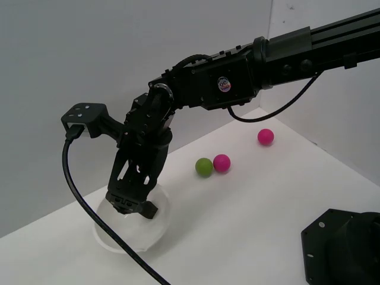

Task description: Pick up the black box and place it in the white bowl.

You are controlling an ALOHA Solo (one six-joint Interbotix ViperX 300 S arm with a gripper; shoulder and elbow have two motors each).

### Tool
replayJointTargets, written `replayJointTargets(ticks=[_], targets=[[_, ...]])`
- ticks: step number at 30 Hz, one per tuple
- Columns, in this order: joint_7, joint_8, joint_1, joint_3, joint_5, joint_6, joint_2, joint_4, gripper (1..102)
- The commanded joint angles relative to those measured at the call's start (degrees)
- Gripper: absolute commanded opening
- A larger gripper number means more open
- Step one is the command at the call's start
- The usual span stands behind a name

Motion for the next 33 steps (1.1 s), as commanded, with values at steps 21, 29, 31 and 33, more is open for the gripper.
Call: replayJointTargets(ticks=[21,29,31,33], targets=[[0.26,0.44,3.6,8.35,-1.67,-0.44,8.17,-0.97,27],[0.26,0.44,5.1,10.81,-0.53,-0.44,10.55,0.18,8],[0.26,0.44,6.24,11.6,0.09,-0.35,11.25,0.79,8],[0.26,0.44,7.65,12.57,0.97,-0.44,12.39,1.67,8]])
